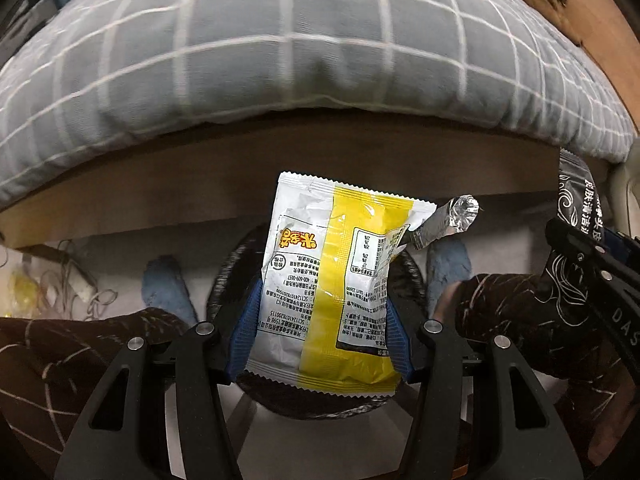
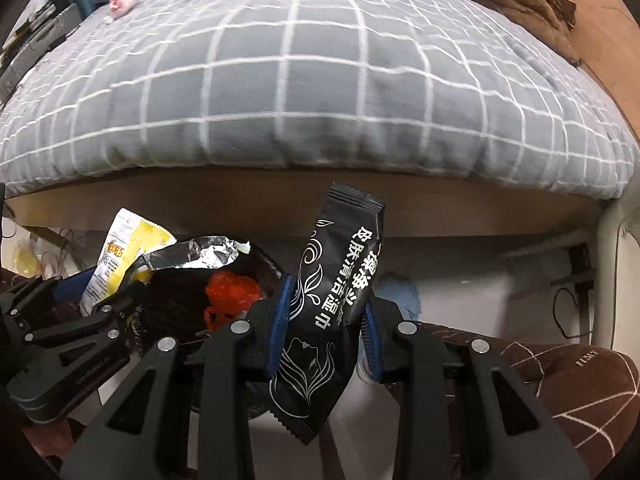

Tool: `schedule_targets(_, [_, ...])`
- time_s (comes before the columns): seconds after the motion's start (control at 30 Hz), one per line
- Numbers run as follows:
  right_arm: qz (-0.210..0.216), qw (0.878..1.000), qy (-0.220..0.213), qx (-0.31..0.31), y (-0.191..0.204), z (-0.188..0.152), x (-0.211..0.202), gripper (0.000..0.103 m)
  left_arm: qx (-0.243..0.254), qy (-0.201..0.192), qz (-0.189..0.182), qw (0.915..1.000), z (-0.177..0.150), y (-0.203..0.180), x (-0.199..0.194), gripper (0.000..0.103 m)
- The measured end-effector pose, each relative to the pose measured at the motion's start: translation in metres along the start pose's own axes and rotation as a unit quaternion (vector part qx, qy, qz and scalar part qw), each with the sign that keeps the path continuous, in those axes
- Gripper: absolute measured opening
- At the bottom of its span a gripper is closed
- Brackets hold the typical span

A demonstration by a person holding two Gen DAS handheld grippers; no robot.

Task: Collect trash
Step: 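Lift the snack bag and black packet and carry both over the wastebasket, then open the left gripper over the wastebasket while the right gripper releases the black packet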

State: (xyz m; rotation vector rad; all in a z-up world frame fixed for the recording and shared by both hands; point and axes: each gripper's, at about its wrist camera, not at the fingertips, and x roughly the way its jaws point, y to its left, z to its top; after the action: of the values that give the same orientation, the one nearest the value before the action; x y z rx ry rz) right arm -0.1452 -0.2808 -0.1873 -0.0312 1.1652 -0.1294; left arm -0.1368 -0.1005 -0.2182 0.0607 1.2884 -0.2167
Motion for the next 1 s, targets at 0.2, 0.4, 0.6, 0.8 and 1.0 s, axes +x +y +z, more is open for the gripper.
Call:
schedule_targets(0.2, [-0.005,1.000,0.006,0.011,-0.011,-0.001,0.008,0.031,0.016,0.008,-0.008,0.9998,-0.001,-0.010,0.011,0.054])
schedule_targets(0.4, [-0.002,1.000,0.007,0.008,-0.007,-0.004,0.007,0.031,0.024,0.005,-0.005,0.9997,-0.005,-0.005,0.016,0.060])
schedule_targets(0.6, [0.000,1.000,0.006,0.002,0.000,-0.006,0.010,0.031,0.019,-0.003,0.003,0.9998,-0.004,-0.006,0.009,0.076])
schedule_targets(0.8, [0.011,1.000,0.003,-0.012,0.015,-0.005,0.010,0.031,0.005,-0.018,0.015,0.9997,-0.004,0.010,-0.005,0.088])
schedule_targets(1.0, [0.028,0.999,-0.006,-0.028,0.040,0.001,0.008,0.031,-0.024,-0.041,0.040,0.9981,-0.003,0.037,-0.026,0.097])
